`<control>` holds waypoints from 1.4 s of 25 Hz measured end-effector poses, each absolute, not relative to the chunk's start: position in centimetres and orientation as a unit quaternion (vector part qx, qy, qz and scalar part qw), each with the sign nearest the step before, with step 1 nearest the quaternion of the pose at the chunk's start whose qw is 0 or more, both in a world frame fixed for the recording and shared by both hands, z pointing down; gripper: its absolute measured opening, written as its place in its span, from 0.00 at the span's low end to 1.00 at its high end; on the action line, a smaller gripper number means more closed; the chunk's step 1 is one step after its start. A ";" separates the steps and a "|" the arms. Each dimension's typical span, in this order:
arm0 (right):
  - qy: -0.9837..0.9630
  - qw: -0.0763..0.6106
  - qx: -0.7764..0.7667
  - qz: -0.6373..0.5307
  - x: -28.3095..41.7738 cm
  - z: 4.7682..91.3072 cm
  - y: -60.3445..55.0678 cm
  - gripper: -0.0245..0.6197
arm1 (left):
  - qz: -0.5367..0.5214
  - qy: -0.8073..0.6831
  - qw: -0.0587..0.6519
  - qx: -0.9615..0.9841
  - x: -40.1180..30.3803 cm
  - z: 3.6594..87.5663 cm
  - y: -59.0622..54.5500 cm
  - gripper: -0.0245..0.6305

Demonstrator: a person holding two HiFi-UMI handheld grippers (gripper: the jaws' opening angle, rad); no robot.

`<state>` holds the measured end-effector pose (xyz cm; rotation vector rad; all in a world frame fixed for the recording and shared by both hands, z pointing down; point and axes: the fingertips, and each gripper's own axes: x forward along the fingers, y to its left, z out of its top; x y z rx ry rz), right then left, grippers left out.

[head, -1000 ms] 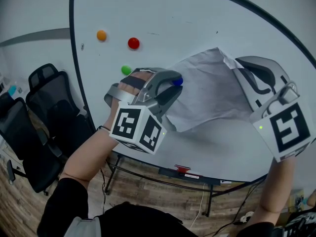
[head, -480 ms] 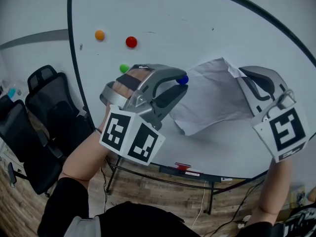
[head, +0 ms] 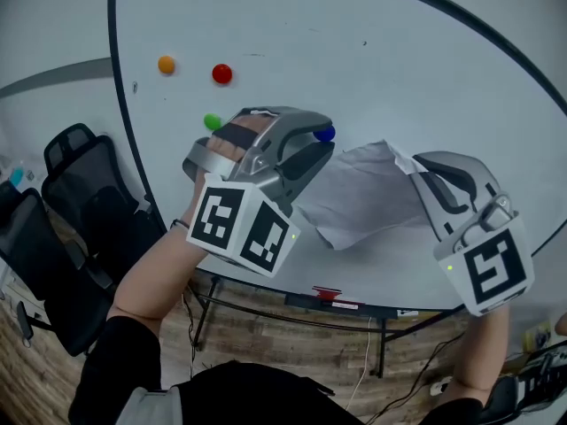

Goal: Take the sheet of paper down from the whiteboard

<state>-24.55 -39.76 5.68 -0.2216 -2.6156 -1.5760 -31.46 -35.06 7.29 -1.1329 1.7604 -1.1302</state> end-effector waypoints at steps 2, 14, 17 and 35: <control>-0.852 0.044 -0.077 -0.516 -24.3 6.3 -39.6 0.08 | -0.446 0.688 0.365 -0.441 -32.0 7.7 -35.5 0.24; -0.858 0.048 -0.085 -0.503 -23.3 8.8 -39.6 0.08 | -0.476 0.690 0.347 -0.421 -34.1 9.2 -36.8 0.24; -0.859 0.045 -0.087 -0.503 -23.0 9.1 -39.9 0.08 | -0.478 0.684 0.353 -0.423 -33.8 9.3 -37.3 0.24; -0.901 0.084 -0.116 -0.409 -22.8 19.7 -39.1 0.08 | -0.374 0.700 0.341 -0.503 -28.8 16.9 -32.8 0.06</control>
